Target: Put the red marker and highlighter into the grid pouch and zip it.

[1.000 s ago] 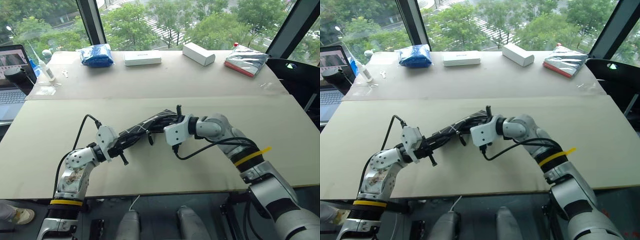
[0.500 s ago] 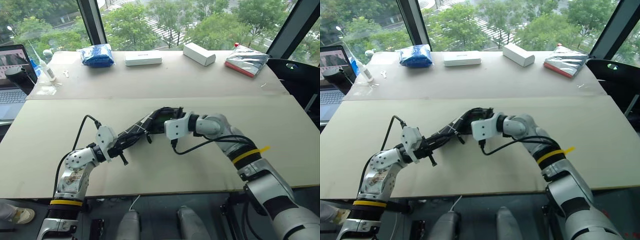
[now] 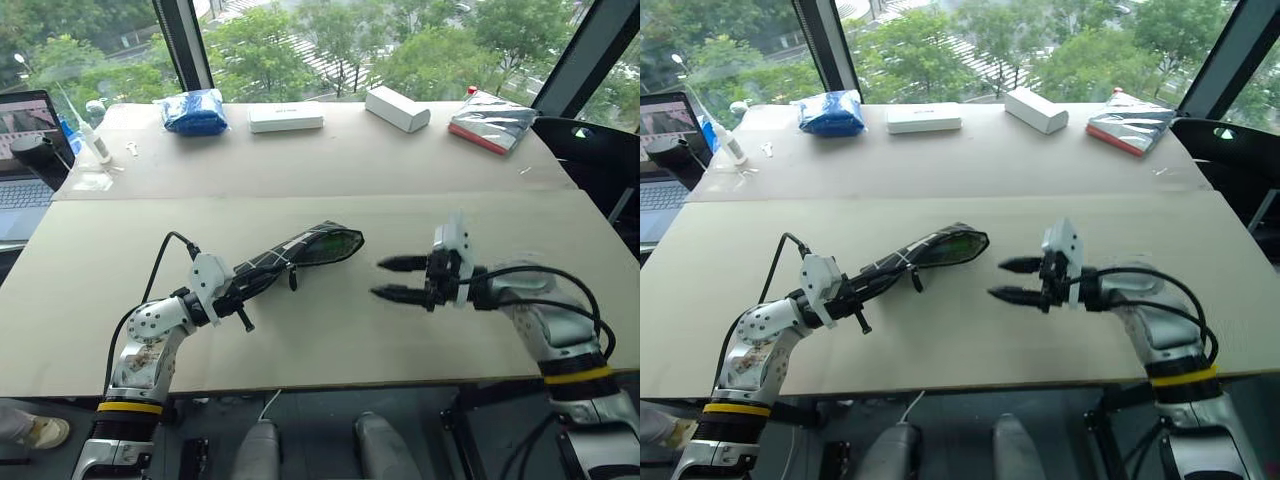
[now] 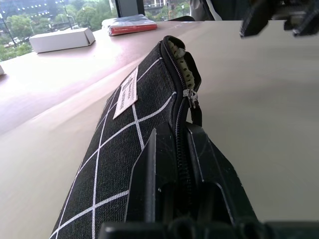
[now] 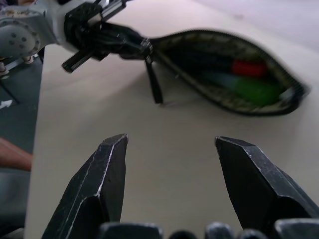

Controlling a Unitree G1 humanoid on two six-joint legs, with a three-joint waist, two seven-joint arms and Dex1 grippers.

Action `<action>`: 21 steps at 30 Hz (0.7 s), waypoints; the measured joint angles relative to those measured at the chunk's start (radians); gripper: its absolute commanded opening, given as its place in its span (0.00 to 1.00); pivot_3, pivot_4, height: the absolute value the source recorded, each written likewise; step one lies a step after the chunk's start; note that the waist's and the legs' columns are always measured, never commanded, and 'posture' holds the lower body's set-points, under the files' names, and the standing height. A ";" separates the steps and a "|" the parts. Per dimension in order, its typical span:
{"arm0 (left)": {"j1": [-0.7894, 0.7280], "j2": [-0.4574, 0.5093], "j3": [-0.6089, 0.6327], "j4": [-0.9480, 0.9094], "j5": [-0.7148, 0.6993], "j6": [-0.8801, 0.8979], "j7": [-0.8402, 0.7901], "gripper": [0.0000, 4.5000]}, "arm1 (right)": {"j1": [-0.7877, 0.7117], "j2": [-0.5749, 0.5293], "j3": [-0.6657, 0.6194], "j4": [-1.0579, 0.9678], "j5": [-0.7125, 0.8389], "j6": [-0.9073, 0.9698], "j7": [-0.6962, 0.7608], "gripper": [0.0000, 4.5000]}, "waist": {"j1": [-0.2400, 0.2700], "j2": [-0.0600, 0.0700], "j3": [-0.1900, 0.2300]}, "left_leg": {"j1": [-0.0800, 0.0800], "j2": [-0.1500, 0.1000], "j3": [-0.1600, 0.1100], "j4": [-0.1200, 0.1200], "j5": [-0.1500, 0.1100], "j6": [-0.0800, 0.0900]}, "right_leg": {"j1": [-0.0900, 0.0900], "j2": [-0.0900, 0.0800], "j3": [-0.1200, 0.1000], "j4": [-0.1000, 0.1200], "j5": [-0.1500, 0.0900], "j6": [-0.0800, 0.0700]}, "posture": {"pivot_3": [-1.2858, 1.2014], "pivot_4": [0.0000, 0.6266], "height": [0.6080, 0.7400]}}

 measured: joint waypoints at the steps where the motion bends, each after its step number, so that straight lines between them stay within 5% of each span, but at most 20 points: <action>1: -0.001 -0.001 -0.002 0.000 0.000 0.000 -0.001 0.00 | 0.005 0.032 0.019 -0.022 -0.003 0.021 -0.030 0.69 | -0.001 0.000 0.000 | 0.000 0.000 0.000 0.000 0.000 0.000 | -0.001 0.000 0.000 0.000 0.000 0.000 | 0.52 0.24 1.00; 9: -0.004 -0.002 -0.005 -0.001 0.000 0.001 -0.006 0.00 | -0.036 0.299 0.168 -0.023 -0.127 0.127 -0.296 0.69 | 0.009 0.000 0.000 | -0.003 -0.001 0.000 0.002 0.000 0.000 | -0.001 -0.001 0.000 0.000 0.002 -0.004 | 0.52 0.24 1.00; 21: -0.005 -0.004 -0.008 -0.002 -0.001 0.002 -0.006 0.00 | -0.174 0.399 0.185 0.138 -0.234 0.102 -0.371 0.69 | 0.009 0.000 0.000 | -0.002 -0.001 0.000 0.001 0.000 0.000 | -0.001 -0.001 -0.001 0.000 0.003 -0.004 | 0.52 0.24 1.00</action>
